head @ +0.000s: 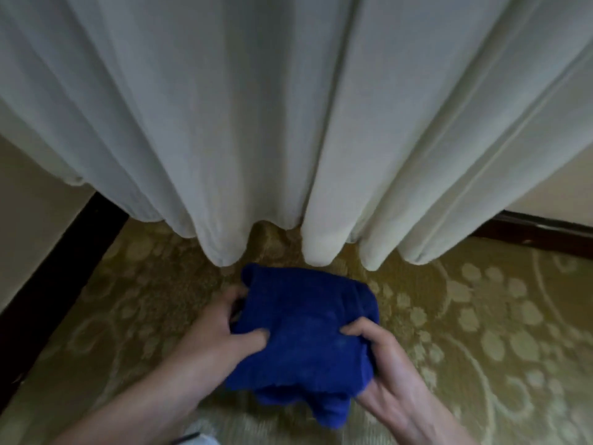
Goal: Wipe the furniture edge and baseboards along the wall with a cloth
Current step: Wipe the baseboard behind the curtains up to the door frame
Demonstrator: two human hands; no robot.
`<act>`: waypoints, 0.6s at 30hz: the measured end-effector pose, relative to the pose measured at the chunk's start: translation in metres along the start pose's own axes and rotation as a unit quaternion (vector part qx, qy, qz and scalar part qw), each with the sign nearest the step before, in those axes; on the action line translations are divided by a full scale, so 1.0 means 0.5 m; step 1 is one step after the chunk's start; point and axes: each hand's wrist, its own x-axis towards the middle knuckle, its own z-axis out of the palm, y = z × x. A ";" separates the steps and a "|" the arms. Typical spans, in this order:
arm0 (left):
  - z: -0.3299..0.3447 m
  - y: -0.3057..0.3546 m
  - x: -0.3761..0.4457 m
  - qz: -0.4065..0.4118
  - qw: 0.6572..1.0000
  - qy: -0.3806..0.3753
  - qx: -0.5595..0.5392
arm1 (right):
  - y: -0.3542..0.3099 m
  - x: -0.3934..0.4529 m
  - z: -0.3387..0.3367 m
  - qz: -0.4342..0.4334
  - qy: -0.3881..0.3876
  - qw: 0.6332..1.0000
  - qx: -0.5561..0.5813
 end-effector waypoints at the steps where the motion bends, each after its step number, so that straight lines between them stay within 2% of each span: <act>1: 0.008 0.023 0.006 0.046 0.994 -0.018 0.099 | -0.017 -0.007 -0.009 -0.019 0.009 1.000 0.014; 3: 0.027 0.079 0.004 0.135 0.948 -0.043 0.286 | -0.049 -0.022 -0.025 -0.055 0.024 0.998 0.023; 4: 0.042 0.114 -0.006 0.192 0.916 -0.044 0.350 | -0.064 -0.027 -0.035 -0.072 0.025 0.997 0.022; 5: 0.063 0.154 -0.022 0.243 0.900 -0.053 0.359 | -0.078 -0.030 -0.047 -0.088 0.031 0.995 0.024; 6: 0.087 0.196 -0.040 0.287 0.897 -0.083 0.325 | -0.089 -0.035 -0.053 -0.105 0.031 0.994 0.026; 8: 0.147 0.270 -0.061 0.340 0.893 -0.189 0.227 | -0.106 -0.044 -0.054 -0.158 0.024 0.987 0.019; 10: 0.221 0.329 -0.067 0.371 0.871 -0.256 0.195 | -0.123 -0.053 -0.046 -0.196 0.028 0.980 -0.007; 13: 0.320 0.387 -0.052 0.370 0.880 -0.264 0.138 | -0.147 -0.067 -0.038 -0.199 0.042 0.979 0.016; 18: 0.369 0.422 0.017 0.372 0.903 -0.195 0.087 | -0.177 -0.076 -0.071 -0.222 0.092 0.968 0.068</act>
